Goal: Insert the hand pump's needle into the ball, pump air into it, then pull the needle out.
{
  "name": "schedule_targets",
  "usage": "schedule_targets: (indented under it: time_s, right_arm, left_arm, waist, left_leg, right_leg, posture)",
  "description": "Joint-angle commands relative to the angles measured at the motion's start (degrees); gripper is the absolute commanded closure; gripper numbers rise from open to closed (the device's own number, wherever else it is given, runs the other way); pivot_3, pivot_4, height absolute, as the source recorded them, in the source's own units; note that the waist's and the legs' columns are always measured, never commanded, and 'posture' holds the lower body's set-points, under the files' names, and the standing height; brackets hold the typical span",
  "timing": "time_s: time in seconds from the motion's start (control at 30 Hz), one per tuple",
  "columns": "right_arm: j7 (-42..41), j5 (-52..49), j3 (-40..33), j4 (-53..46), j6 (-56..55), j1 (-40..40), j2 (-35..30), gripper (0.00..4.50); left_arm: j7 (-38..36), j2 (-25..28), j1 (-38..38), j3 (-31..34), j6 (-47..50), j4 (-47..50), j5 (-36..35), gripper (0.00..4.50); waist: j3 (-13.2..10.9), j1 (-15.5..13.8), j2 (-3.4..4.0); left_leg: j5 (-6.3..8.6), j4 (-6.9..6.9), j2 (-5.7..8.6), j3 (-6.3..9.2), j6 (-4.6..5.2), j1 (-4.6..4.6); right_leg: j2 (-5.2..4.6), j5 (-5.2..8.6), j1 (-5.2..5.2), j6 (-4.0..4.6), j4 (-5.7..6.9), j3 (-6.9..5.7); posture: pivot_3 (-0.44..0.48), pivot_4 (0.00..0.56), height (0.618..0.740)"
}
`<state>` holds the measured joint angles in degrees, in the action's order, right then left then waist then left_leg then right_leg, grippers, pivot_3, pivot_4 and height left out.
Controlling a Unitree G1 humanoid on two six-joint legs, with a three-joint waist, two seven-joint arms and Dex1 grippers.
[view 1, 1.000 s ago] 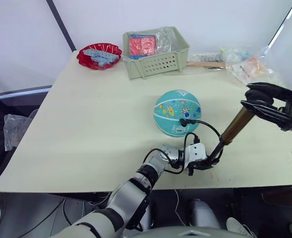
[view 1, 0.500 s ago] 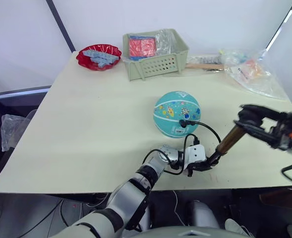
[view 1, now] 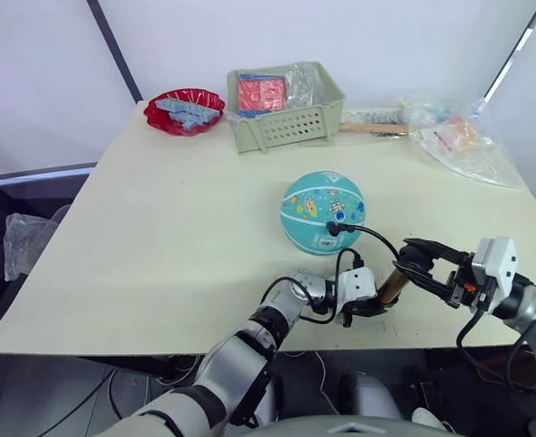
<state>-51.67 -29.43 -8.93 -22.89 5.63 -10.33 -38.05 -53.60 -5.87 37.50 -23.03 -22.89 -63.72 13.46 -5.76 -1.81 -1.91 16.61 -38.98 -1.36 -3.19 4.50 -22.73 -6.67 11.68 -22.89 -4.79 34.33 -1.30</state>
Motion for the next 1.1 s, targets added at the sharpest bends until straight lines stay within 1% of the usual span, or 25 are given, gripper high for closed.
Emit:
schedule_targets:
  time_s: [0.03, 0.13, 0.23, 0.27, 0.37, 0.47, 0.57, 0.63, 0.7, 0.87, 1.0, 1.07, 1.1]
  right_arm:
    - [-0.3, -5.2, -1.6, -2.5, 5.2, -0.1, -1.0, 2.85]
    - [0.9, -14.6, -8.1, -8.4, 9.7, 2.7, -3.6, 2.85]
    - [1.7, -20.7, -13.2, -10.9, 13.3, 4.8, -6.3, 2.85]
    - [2.0, -22.3, -14.6, -11.5, 14.4, 5.4, -7.0, 2.85]
    - [4.2, -31.9, -23.3, -11.3, 19.1, 10.4, -12.4, 2.85]
    - [5.5, -36.4, -28.1, -10.2, 22.3, 13.6, -16.2, 2.85]
    - [7.0, -40.6, -31.1, -8.9, 25.2, 17.4, -19.5, 2.85]
    - [7.8, -42.3, -32.0, -8.4, 26.7, 19.1, -20.8, 2.85]
    - [7.6, -41.9, -32.3, -8.4, 27.8, 19.4, -21.0, 2.85]
    - [6.6, -39.9, -31.3, -9.8, 29.3, 17.3, -19.8, 2.85]
    - [4.6, -35.1, -28.6, -12.1, 28.9, 11.7, -16.9, 2.85]
    - [3.9, -31.1, -26.3, -13.1, 27.5, 7.9, -14.6, 2.85]
    - [3.4, -27.4, -24.3, -13.1, 25.5, 5.3, -13.0, 2.85]
  left_arm:
    - [-1.1, 1.1, -2.3, -1.6, 2.7, -3.8, 2.0, 3.47]
    - [-1.3, 1.2, -2.5, -1.6, 2.6, -3.7, 2.0, 3.47]
    - [-1.5, 1.2, -2.5, -1.7, 2.6, -3.6, 2.0, 3.47]
    - [-1.5, 1.2, -2.5, -1.7, 2.6, -3.6, 2.0, 3.47]
    - [-1.6, 1.0, -2.3, -1.8, 2.6, -3.8, 2.0, 3.47]
    - [-1.6, 0.9, -2.1, -1.9, 2.5, -4.0, 2.0, 3.47]
    - [-1.6, 0.9, -2.1, -2.0, 2.5, -4.2, 2.0, 3.47]
    - [-1.5, 0.8, -2.1, -2.1, 2.5, -4.3, 2.0, 3.47]
    - [-1.4, 0.6, -2.1, -2.1, 2.4, -4.3, 2.0, 3.47]
    - [-1.1, 0.5, -2.1, -2.1, 2.4, -4.4, 2.1, 3.47]
    - [-1.0, 0.5, -2.1, -2.2, 2.4, -4.4, 2.1, 3.47]
    - [-0.9, 0.4, -2.1, -2.1, 2.4, -4.3, 2.1, 3.47]
    - [-0.9, 0.4, -2.2, -2.1, 2.5, -4.3, 2.0, 3.47]
  waist:
    - [0.0, 0.0, 0.07]
    - [-0.6, -0.3, 0.69]
    - [-1.0, -0.4, 1.15]
    - [-1.0, -0.4, 1.18]
    - [-1.3, -0.4, 1.35]
    - [-1.4, -0.5, 1.35]
    - [-1.4, -0.5, 1.29]
    - [-1.5, -0.5, 1.32]
    - [-1.6, -0.5, 1.35]
    - [-1.6, -0.5, 1.35]
    - [-1.5, -0.5, 1.32]
    - [-1.5, -0.5, 1.26]
    - [-1.4, -0.5, 1.15]
  left_leg:
    - [0.00, 0.00, 0.00, 0.02, 0.00, 0.00]
    - [-0.03, -0.06, 0.05, 0.29, -0.05, -0.16]
    - [-0.03, -0.08, 0.09, 0.35, -0.05, -0.27]
    - [-0.03, -0.08, 0.10, 0.44, -0.05, -0.36]
    - [-0.03, -0.14, 0.11, 0.49, -0.05, -0.52]
    - [-0.04, -0.34, 0.18, 0.58, -0.05, -0.91]
    - [-0.04, -0.36, 0.20, 0.66, -0.05, -1.00]
    - [-0.04, -0.37, 0.20, 0.66, -0.05, -1.04]
    - [-0.05, -0.37, 0.23, 0.67, -0.06, -1.06]
    - [-0.05, -0.37, 0.29, 0.66, -0.05, -1.08]
    - [-0.05, -0.37, 0.29, 0.71, -0.05, -1.04]
    - [-0.05, -0.38, 0.29, 0.75, -0.05, -0.99]
    - [-0.05, -0.38, 0.29, 0.76, -0.05, -0.96]
  right_leg:
    - [0.00, 0.01, 0.01, 0.02, 0.00, -0.03]
    - [-0.10, 0.05, 0.05, 0.08, 0.00, -0.32]
    - [-0.11, 0.05, 0.04, 0.08, -0.09, -0.43]
    - [-0.09, 0.04, 0.04, 0.08, -0.19, -0.54]
    - [-0.11, 0.03, 0.04, 0.06, -0.30, -0.63]
    - [-0.19, -0.01, -0.16, 0.01, -0.33, -0.71]
    - [-0.19, -0.01, -0.18, 0.01, -0.38, -0.81]
    - [-0.21, -0.02, -0.20, 0.01, -0.37, -0.82]
    - [-0.23, -0.02, -0.22, 0.01, -0.37, -0.82]
    - [-0.26, -0.02, -0.22, -0.01, -0.37, -0.82]
    - [-0.23, -0.02, -0.19, -0.01, -0.35, -0.83]
    - [-0.21, -0.02, -0.10, -0.01, -0.36, -0.87]
    - [-0.21, -0.02, -0.08, -0.01, -0.36, -0.87]
  posture:
    - [0.000, 0.150, 0.738]
    - [0.000, 0.150, 0.738]
    - [0.000, 0.150, 0.738]
    - [0.000, 0.150, 0.738]
    - [0.000, 0.150, 0.738]
    - [0.000, 0.150, 0.738]
    - [0.000, 0.150, 0.738]
    - [0.000, 0.150, 0.738]
    - [0.000, 0.150, 0.738]
    - [0.000, 0.150, 0.738]
    - [0.000, 0.150, 0.738]
    - [0.000, 0.150, 0.738]
    - [0.000, 0.150, 0.738]
